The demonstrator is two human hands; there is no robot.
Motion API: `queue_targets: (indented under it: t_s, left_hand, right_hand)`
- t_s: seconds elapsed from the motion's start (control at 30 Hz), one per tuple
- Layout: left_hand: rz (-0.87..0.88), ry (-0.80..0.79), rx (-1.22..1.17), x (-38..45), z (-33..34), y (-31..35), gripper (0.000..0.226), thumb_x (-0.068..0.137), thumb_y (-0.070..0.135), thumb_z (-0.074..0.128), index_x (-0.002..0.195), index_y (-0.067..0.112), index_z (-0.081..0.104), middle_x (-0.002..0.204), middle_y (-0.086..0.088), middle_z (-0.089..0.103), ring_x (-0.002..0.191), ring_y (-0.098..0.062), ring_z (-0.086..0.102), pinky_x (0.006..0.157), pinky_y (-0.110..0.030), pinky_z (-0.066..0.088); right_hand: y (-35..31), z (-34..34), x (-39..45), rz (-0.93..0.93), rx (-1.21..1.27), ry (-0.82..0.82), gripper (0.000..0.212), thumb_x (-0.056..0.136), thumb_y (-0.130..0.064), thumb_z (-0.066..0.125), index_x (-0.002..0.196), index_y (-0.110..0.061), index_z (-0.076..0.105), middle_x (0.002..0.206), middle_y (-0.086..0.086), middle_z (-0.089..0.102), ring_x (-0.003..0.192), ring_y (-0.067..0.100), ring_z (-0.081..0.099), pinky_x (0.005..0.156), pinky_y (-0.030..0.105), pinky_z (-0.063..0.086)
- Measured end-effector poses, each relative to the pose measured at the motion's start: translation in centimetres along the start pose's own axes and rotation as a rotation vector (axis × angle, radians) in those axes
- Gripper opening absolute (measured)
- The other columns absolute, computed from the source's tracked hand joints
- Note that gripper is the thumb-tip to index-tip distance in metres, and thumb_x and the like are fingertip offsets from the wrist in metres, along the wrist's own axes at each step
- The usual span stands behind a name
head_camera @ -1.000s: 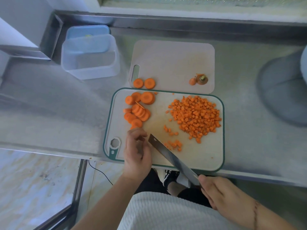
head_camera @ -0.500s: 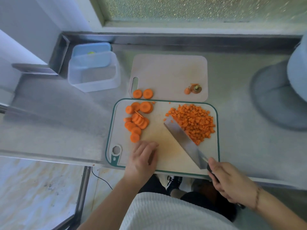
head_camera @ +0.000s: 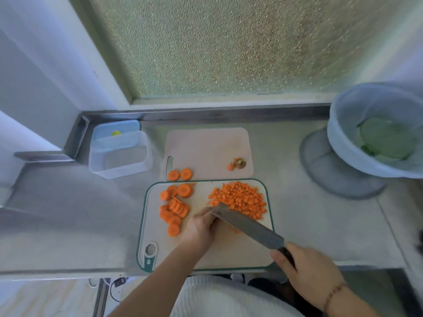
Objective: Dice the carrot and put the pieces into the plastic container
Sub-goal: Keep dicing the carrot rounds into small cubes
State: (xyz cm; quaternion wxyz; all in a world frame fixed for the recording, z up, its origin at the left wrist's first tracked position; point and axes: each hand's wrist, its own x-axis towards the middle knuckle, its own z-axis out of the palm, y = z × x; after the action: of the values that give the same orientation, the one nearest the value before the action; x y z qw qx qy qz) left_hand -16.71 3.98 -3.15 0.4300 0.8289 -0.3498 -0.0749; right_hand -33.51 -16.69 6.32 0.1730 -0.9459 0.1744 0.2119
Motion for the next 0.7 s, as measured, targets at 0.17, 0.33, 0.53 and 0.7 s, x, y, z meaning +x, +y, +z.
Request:
queue_targets:
  t_s: [0.17,0.33,0.53,0.7]
  left_hand:
    - [-0.086,0.205,-0.003,0.4,-3.9,-1.4,0.027,0.071,0.005,0.039,0.074,0.011,0.065,0.080,0.005,0.062,0.076,0.001,0.051,0.066,-0.012,0.041]
    - [0.095,-0.122,0.050,3.5,-5.9,-0.9,0.011,0.071,0.018,0.059,0.076,0.019,0.068,0.076,0.016,0.061,0.078,-0.007,0.053,0.078,-0.022,0.045]
    - [0.183,-0.245,0.186,5.9,-5.1,-1.6,0.012,0.082,0.031,0.066,0.080,0.023,0.074,0.078,0.009,0.067,0.075,-0.011,0.047,0.070,-0.029,0.045]
    - [0.185,-0.305,0.111,6.9,-5.4,-2.3,0.020,0.083,0.007,0.063,0.093,0.013,0.079,0.091,-0.003,0.076,0.084,-0.025,0.065,0.081,-0.028,0.048]
  right_hand:
    - [-1.7,-0.1,-0.1,0.027,-0.128,0.074,0.109,0.040,-0.080,-0.043,0.095,-0.033,0.040,0.105,-0.003,0.068,0.097,0.013,0.064,0.076,0.030,0.046]
    - [-4.0,-0.1,0.1,0.064,-0.183,0.087,0.126,0.037,-0.076,-0.048,0.103,-0.032,0.049,0.103,-0.003,0.069,0.093,0.016,0.067,0.074,0.032,0.049]
    - [-6.3,0.4,-0.4,0.071,-0.286,0.149,0.112,0.049,-0.074,-0.044,0.096,-0.031,0.048,0.093,-0.005,0.069,0.084,0.014,0.068,0.065,0.031,0.047]
    - [-7.9,0.8,-1.2,0.074,-0.255,0.122,0.070,0.078,-0.076,-0.008,0.095,-0.032,0.043,0.096,-0.006,0.068,0.087,0.012,0.067,0.063,0.029,0.042]
